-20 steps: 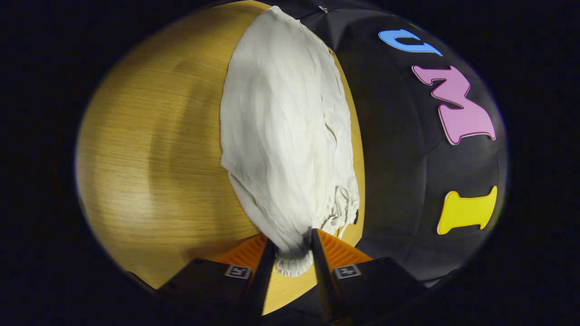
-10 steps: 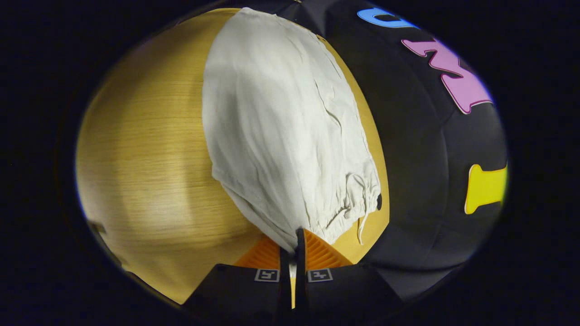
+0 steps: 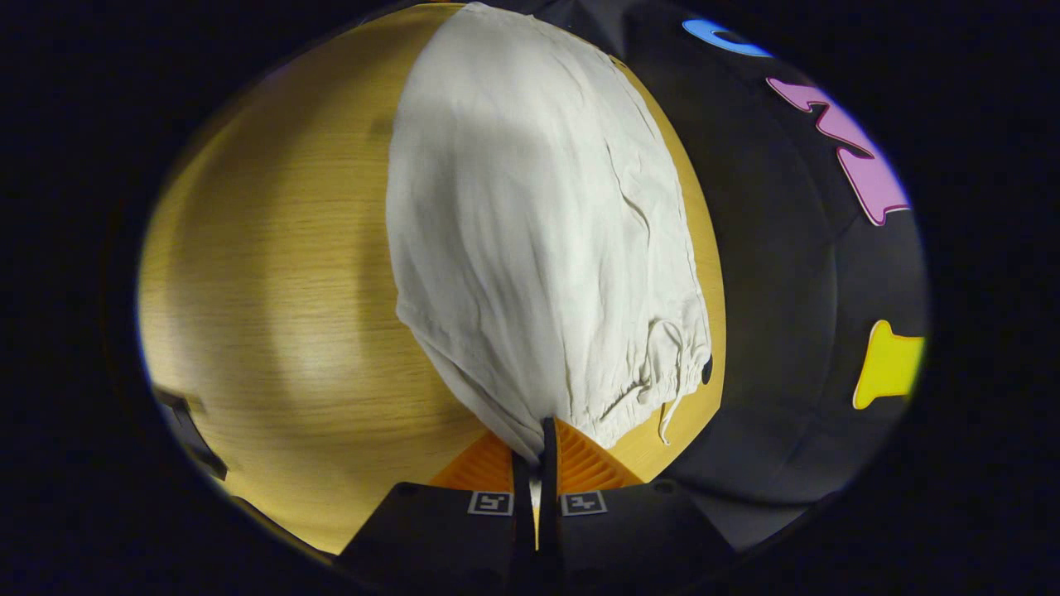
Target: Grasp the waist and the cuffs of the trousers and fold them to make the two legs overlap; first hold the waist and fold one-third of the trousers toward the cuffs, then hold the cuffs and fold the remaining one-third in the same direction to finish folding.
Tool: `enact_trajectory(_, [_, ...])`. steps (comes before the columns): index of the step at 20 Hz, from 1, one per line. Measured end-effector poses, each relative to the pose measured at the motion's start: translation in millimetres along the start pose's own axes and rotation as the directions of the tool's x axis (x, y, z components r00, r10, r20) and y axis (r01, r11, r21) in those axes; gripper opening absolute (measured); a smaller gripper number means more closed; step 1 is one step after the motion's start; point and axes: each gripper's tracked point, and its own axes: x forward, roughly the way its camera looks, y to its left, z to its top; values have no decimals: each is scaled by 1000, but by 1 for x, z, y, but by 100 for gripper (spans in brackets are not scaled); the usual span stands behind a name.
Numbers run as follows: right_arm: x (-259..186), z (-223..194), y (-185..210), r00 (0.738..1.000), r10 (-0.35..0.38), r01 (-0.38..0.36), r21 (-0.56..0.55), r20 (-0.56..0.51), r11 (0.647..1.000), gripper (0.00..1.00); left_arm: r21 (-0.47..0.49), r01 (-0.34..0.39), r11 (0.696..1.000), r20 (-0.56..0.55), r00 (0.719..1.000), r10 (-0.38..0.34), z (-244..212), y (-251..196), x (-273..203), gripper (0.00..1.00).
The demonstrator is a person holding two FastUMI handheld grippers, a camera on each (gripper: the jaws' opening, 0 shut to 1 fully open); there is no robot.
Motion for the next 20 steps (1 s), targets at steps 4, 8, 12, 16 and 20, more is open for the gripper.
enact_trajectory(4, [0, 0, 2, 1000, 15, -15, -15, -11, 1000, 6, 79, 65, 995, -37, 997, -62, -13, 2, 34, 98])
enact_trajectory(8, [0, -1, 0, 1000, 11, -11, -38, 4, 999, 6, 164, 87, 983, -28, 996, -84, -16, 10, 59, 93])
enact_trajectory(12, [1, -3, 0, 1000, -2, 3, -74, 13, 997, 6, 189, 63, 980, -24, 998, -59, -14, 20, 75, 86])
enact_trajectory(16, [1, -2, -1, 1000, -18, 19, -96, 13, 995, 6, 199, 42, 979, -25, 999, -37, -3, 23, 89, 61])
enact_trajectory(20, [3, -3, -2, 999, -35, 35, -94, 7, 995, 6, 206, 52, 977, -61, 997, -40, 1, 15, 98, 27])
